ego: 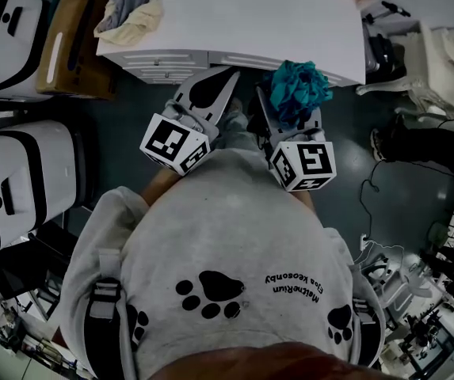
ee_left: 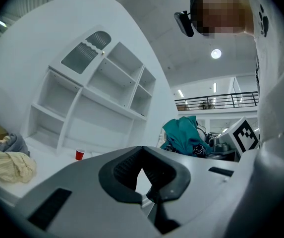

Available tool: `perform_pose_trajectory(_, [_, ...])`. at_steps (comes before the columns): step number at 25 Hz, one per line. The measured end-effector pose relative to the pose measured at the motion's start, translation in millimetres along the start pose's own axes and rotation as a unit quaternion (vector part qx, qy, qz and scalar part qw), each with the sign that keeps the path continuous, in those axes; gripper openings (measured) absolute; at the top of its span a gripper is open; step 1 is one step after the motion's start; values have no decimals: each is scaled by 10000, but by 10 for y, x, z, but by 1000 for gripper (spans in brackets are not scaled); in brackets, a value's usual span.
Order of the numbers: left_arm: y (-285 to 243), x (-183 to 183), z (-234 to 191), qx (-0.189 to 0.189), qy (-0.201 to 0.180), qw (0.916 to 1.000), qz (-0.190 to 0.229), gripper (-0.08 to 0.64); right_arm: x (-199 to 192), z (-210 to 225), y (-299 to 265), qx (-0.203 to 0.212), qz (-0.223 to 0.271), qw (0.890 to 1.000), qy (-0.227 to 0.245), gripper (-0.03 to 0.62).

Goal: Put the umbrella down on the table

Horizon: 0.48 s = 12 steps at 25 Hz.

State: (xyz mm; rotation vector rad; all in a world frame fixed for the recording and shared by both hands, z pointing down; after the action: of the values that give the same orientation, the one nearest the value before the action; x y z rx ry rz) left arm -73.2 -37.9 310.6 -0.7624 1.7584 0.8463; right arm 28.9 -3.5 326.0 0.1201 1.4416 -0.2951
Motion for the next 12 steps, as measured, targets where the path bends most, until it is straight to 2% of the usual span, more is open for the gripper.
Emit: perform_pose_trajectory(12, [-787,-160,-652,246,122,9996,-120,17,16,633,-910,160,-222,9996,-87,262])
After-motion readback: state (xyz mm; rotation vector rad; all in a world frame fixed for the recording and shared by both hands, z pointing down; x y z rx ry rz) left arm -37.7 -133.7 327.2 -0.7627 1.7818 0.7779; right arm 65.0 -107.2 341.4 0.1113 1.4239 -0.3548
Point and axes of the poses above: the fingertips, and each gripper's own axes: y backward along the fingers, z to its right, x out of its top, the point moved 3 cm from there along y, backward along the fingers, and after that the axes turned 9 degrees about z, right-handed, at the moved point
